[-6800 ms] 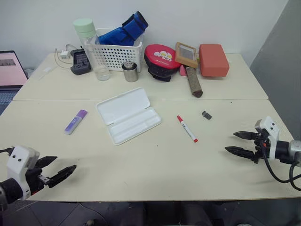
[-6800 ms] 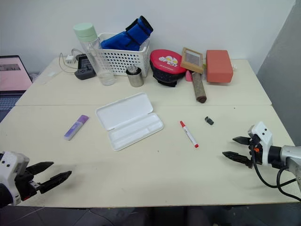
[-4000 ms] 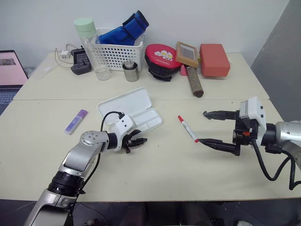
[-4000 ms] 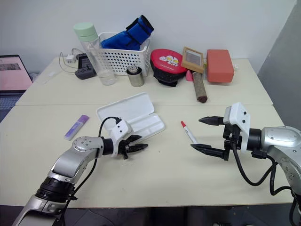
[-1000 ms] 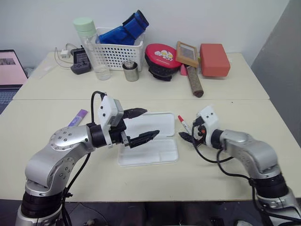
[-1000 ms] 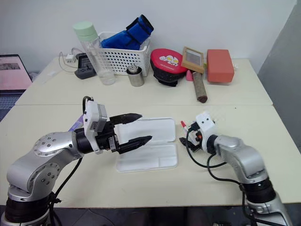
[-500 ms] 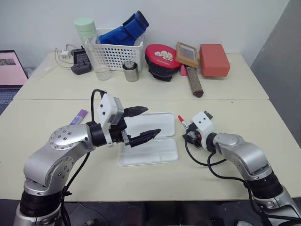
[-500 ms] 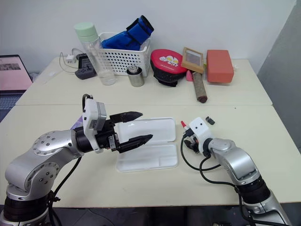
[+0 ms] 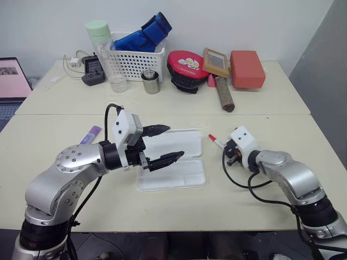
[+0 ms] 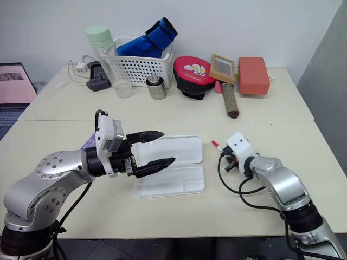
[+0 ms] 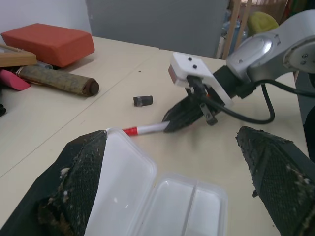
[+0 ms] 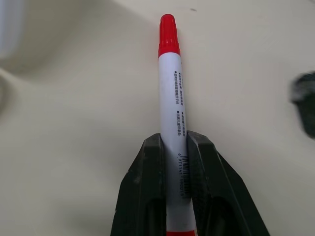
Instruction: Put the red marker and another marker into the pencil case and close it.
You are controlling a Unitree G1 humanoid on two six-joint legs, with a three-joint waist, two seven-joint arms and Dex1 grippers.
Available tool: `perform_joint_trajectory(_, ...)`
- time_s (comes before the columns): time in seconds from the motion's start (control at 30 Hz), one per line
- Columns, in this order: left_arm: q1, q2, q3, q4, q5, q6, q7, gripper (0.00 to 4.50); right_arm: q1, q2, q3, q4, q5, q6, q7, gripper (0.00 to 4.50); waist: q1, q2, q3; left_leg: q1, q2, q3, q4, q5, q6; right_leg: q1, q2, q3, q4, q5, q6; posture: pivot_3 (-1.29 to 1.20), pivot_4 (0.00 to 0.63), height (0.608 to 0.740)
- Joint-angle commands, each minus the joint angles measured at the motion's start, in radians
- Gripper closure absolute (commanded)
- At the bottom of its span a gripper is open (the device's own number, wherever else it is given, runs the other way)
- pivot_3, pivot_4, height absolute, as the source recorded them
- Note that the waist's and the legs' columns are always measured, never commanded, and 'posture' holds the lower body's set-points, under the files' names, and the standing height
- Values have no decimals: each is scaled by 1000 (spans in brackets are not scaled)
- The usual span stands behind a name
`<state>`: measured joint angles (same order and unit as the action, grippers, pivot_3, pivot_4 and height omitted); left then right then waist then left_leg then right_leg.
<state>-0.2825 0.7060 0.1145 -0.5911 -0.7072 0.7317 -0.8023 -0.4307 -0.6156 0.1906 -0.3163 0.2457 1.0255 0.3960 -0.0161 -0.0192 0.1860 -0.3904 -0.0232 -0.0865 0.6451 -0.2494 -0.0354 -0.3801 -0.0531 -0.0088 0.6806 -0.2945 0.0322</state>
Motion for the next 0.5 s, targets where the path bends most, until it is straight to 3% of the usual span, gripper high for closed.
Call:
perform_joint_trajectory(0.03,39,60,51,-24,-21,-19,-53,0,-97,-11,-80,-50,25,-130,80,4209,-14,0,0,0,0,0,0,0,0,-1,0,0,0,0,0,0,150,740)
perform_joint_trajectory(0.13,98,120,101,-27,-17,-27,-91,0,-124,8,-109,-104,115,-217,205,4209,-22,1,0,1,2,1,-1,0,0,-1,2,1,1,0,0,0,150,740)
perform_joint_trajectory(0.27,222,195,241,-52,-51,-22,-169,0,-111,-46,-69,-181,184,-348,429,4209,-15,1,1,-1,3,-2,-2,0,0,-2,2,0,0,0,-1,0,150,740)
perform_joint_trajectory(0.37,330,250,375,-55,-66,-15,-233,0,-141,-64,24,-136,144,-407,522,4209,-16,1,1,-1,1,0,-1,0,0,-2,0,0,-1,0,-1,0,150,740)
perform_joint_trajectory(0.5,439,293,454,-59,-23,-28,-276,0,-215,-30,166,7,21,-500,568,4209,-16,1,1,0,1,1,-1,0,0,-2,0,0,-1,0,-1,0,150,740)
